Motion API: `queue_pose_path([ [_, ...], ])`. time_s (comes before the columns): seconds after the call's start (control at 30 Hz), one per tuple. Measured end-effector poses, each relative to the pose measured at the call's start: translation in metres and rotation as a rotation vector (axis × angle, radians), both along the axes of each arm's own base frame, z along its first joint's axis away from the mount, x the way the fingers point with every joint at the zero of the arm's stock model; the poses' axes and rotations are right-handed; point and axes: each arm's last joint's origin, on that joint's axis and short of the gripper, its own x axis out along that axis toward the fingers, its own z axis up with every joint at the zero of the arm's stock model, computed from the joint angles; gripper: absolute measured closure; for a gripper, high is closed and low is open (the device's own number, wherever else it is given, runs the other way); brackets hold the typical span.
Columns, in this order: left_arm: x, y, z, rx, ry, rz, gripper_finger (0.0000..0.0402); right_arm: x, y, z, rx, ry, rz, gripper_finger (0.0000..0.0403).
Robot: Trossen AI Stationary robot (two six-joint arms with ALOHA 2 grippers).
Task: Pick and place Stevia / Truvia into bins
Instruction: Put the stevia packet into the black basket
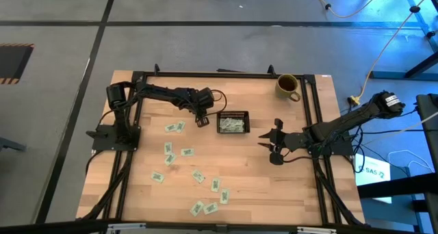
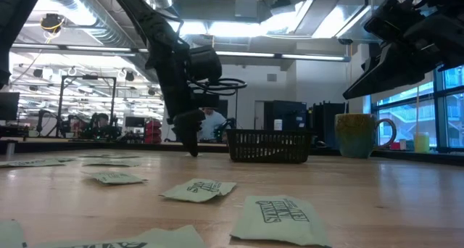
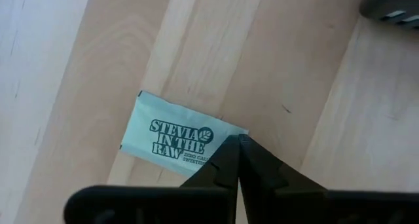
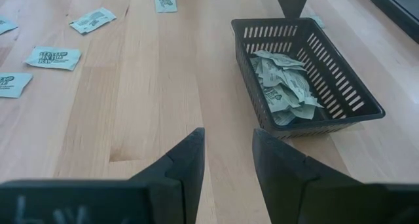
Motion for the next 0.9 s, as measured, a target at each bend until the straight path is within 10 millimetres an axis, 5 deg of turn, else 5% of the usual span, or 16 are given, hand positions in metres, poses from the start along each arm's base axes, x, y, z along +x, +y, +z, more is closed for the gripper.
queue_pose_path([
  [0.3, 0.003, -0.004, 0.001, 0.004, 0.003, -0.008, 0.0392, 0.0, 0.0, 0.0, -0.001, 0.0, 0.0, 0.0272],
  [0.77, 0.0, 0.002, 0.001, 0.026, 0.019, 0.025, 0.0293, 0.0, 0.0, 0.0, 0.0, 0.0, 0.0, 0.0272],
  [0.9, -0.002, 0.008, 0.001, -0.051, -0.013, 0.053, 0.0291, 0.0, 0.0, 0.0, 0.0, 0.0, 0.0, 0.0272],
])
